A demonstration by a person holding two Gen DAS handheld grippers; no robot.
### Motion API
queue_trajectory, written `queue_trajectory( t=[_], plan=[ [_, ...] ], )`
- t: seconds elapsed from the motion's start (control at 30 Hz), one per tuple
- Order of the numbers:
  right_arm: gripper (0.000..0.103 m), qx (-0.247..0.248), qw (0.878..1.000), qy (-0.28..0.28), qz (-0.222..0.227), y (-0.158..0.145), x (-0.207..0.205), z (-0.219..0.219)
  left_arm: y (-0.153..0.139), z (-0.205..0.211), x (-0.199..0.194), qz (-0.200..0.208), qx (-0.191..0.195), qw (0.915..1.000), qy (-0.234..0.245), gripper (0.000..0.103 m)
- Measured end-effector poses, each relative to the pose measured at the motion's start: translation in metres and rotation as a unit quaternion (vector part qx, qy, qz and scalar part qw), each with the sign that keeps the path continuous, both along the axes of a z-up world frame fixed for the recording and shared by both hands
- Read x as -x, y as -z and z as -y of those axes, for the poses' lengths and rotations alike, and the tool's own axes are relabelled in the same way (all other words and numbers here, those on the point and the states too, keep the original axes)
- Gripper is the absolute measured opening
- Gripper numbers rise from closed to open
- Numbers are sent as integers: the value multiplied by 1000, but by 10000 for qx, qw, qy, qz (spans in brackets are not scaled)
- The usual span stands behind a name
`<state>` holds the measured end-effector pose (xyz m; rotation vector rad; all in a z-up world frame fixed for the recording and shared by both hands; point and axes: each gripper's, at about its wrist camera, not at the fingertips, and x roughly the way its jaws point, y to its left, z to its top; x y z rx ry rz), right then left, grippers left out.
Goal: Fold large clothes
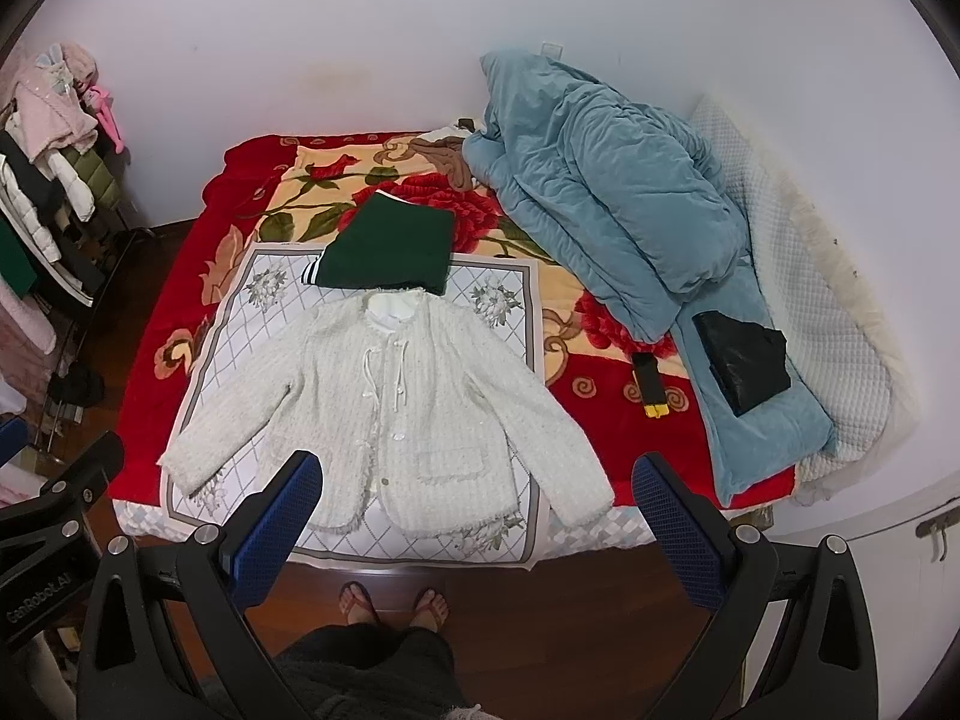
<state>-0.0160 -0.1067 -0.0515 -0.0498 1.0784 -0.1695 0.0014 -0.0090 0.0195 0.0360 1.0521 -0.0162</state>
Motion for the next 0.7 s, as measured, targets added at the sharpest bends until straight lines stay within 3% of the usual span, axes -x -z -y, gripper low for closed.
queue_trajectory(
  t=[0.7],
  plan=[
    [103,19,10000,-11,24,-4,1,1,-8,7,-2,28,14,10000,10,103]
  ],
)
